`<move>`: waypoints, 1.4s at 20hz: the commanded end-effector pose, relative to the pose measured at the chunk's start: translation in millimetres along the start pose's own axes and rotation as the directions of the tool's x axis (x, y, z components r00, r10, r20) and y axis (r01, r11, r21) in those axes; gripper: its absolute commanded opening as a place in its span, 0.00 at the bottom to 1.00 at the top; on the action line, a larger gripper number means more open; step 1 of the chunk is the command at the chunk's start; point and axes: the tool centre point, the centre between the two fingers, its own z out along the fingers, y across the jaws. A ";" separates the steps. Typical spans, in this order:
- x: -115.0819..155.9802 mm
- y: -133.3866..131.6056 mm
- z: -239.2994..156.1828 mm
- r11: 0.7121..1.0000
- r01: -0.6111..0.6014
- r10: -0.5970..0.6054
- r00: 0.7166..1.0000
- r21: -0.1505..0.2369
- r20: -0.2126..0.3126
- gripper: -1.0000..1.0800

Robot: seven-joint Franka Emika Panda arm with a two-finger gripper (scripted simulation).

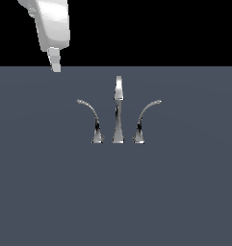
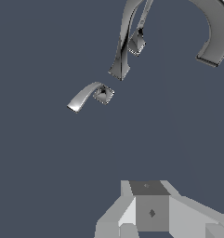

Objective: Turn on the faucet by rotating a designated handle.

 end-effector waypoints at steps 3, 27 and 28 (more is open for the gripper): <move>9.9 -19.0 17.2 0.996 -0.085 0.085 0.996 0.001 -0.001 0.00; 92.3 -99.4 107.5 0.856 -0.516 0.516 0.856 0.002 -0.016 0.00; 94.7 -100.8 109.5 0.851 -0.526 0.525 0.851 0.002 -0.016 0.00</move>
